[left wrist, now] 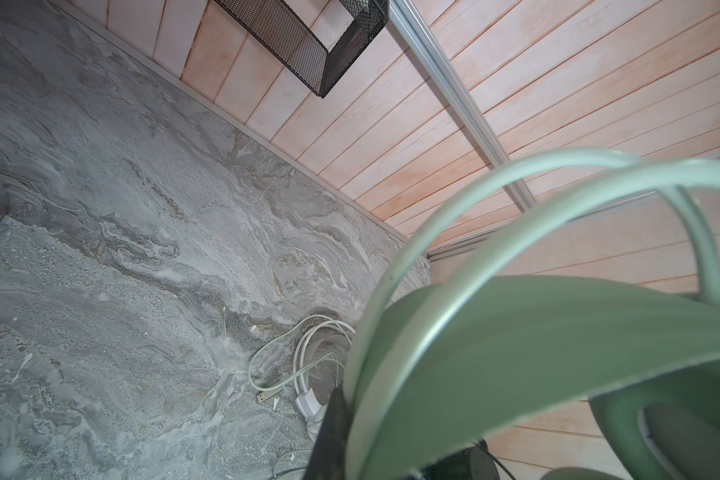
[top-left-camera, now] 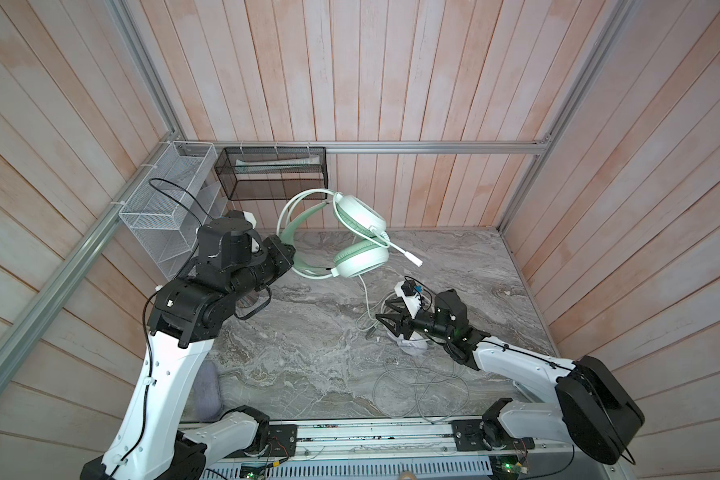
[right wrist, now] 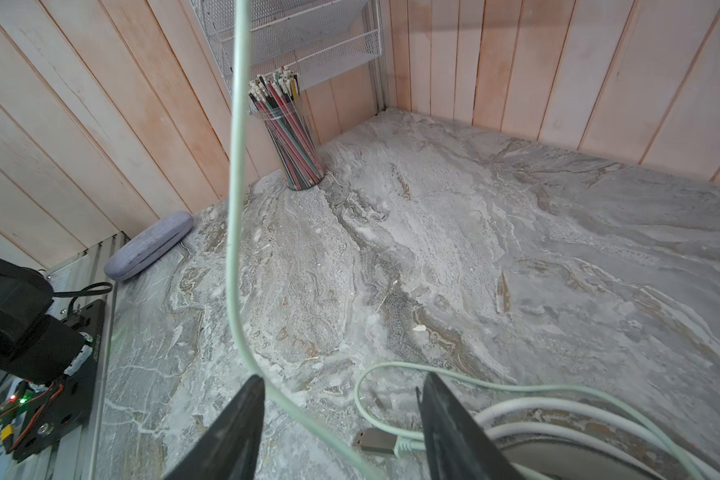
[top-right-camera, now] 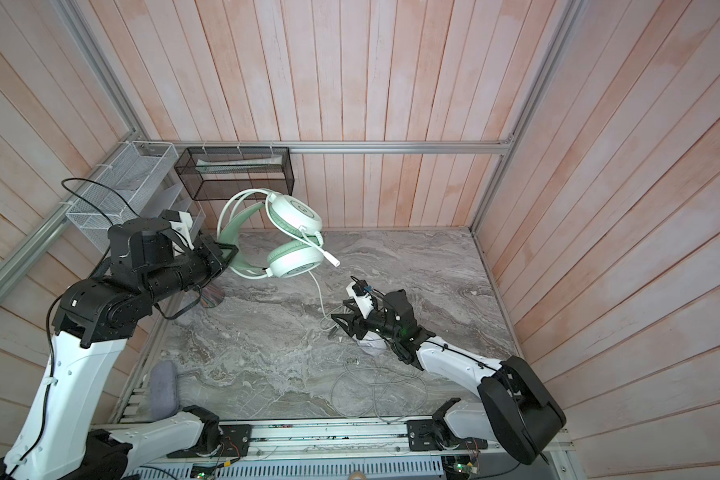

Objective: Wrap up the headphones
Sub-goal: 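Pull the green cable down toward the robot with the right gripper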

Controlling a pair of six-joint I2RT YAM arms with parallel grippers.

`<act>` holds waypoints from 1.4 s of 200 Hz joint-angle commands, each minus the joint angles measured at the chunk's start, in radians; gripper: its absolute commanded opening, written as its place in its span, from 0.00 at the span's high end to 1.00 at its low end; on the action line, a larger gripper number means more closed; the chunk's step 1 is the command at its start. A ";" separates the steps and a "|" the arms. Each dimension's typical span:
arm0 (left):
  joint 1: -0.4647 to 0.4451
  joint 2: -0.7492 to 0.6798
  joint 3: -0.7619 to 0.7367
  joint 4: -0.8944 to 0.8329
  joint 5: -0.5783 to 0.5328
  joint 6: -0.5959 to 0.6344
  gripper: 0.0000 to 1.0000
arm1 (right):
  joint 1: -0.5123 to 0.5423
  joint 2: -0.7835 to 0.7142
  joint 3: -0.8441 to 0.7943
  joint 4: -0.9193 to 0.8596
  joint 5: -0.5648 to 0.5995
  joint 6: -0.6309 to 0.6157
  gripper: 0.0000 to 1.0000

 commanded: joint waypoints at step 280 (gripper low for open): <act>0.099 0.040 0.016 0.114 0.070 -0.078 1.00 | 0.287 0.253 0.151 0.018 0.373 -0.079 0.97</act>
